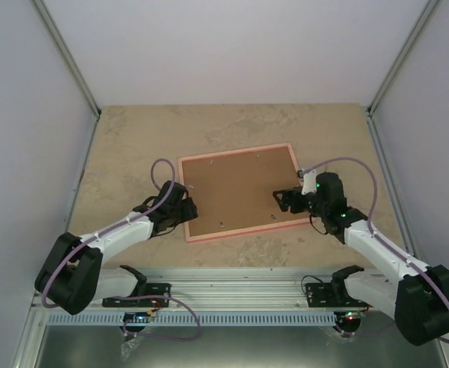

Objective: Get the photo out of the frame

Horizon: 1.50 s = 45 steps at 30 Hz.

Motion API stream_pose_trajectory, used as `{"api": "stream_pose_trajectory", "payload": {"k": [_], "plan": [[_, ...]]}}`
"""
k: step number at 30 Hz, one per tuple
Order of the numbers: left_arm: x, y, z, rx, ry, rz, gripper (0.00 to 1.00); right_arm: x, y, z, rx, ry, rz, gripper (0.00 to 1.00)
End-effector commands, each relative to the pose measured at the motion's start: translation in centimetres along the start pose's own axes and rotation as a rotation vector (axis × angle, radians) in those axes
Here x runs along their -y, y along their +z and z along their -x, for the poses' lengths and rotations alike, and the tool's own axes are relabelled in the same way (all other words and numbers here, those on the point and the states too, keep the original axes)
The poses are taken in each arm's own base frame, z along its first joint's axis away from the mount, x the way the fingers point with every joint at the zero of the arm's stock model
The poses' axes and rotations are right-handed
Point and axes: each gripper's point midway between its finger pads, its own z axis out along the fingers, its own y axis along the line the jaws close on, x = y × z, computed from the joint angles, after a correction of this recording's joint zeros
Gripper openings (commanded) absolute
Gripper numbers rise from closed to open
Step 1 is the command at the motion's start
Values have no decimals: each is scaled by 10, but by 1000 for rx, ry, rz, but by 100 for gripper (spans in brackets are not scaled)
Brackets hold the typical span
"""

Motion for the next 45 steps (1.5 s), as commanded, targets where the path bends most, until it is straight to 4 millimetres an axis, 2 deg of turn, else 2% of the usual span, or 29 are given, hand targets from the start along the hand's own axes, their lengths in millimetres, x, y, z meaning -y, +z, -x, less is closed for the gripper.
{"api": "stream_pose_trajectory", "payload": {"k": [1, 7, 17, 28, 35, 45], "plan": [[-20, 1, -12, -21, -4, 94, 62, -35, 0, -4, -34, -130, 61, 86], [-28, 3, -15, -35, 9, 136, 45, -72, 12, -24, -97, -277, 126, 87], [-28, 10, -16, -38, 29, 137, 28, -106, 29, -49, -168, -481, 113, 87], [-23, -2, 4, 52, 26, 130, 8, -144, 27, -66, -140, -689, 156, 85], [-19, -6, 14, 86, 38, 128, 0, -171, 20, -91, -119, -915, 193, 86], [-8, -21, 27, 133, 29, 87, 0, -164, 32, -128, -162, -1236, 53, 86]]}}
